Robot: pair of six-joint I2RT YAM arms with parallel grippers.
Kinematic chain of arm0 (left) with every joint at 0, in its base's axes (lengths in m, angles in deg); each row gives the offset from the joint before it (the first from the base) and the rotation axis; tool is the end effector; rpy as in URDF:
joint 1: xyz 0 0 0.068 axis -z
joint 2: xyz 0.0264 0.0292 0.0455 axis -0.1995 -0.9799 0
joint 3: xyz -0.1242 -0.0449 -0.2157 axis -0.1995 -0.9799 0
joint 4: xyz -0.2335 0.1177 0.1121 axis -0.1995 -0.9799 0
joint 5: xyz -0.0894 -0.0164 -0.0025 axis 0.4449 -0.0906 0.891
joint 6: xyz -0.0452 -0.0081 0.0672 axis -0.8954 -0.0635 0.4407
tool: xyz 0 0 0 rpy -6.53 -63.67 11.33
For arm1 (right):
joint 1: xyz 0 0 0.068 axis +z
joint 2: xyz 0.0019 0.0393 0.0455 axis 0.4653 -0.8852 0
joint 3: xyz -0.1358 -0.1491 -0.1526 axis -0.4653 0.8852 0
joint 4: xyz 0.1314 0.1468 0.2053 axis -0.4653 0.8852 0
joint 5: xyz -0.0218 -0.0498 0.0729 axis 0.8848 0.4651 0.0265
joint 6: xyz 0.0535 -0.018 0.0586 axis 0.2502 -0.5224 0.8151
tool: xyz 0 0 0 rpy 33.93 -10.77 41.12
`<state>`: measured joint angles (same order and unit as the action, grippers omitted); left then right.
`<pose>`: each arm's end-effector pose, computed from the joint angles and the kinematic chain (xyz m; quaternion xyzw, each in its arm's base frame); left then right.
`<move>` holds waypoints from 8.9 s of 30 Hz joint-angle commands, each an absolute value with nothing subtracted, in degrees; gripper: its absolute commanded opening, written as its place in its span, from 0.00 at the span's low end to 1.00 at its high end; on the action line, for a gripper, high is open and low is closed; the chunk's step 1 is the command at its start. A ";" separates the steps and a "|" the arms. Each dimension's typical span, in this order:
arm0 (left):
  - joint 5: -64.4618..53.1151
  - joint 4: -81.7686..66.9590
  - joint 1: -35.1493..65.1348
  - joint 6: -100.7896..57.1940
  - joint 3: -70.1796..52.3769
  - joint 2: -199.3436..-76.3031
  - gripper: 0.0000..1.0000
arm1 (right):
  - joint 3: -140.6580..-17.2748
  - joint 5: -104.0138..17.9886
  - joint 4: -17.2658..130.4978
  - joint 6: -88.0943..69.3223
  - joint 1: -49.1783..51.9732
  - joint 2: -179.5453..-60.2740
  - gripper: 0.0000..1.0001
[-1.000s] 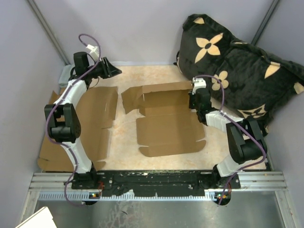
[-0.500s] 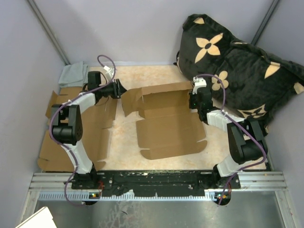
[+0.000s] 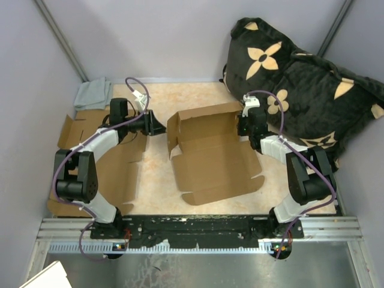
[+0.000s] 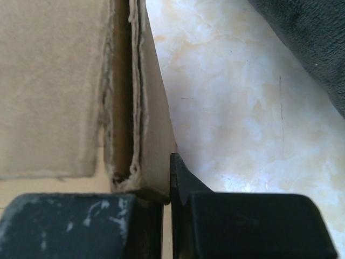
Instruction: Fold the paper box
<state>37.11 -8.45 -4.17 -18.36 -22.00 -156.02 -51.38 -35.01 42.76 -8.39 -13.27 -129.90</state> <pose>0.3800 -0.1043 0.1878 0.1984 0.7963 -0.4336 0.3723 0.3758 0.0964 0.1450 -0.0486 0.8636 0.0942 0.4929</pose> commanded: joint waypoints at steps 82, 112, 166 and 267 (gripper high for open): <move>-42.43 -32.88 24.00 -26.28 -0.97 -169.06 0.15 | -58.81 -29.89 55.44 0.37 -6.09 -127.42 0.00; -29.58 -50.91 13.38 -28.76 9.21 -154.84 0.49 | -99.75 -46.99 112.29 4.74 -7.95 -149.77 0.02; -23.54 -42.34 9.76 -30.88 -15.12 -124.85 0.48 | -125.58 -46.99 91.34 -35.03 5.97 -174.98 0.64; 2.10 -41.84 8.80 -38.24 -17.61 -152.86 0.47 | -53.36 -23.86 100.37 7.97 -4.60 -117.22 0.00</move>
<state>2.08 -37.17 9.22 -41.24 -18.55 -151.41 -54.53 -27.67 98.00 6.17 -4.00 -119.73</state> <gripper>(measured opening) 0.479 0.057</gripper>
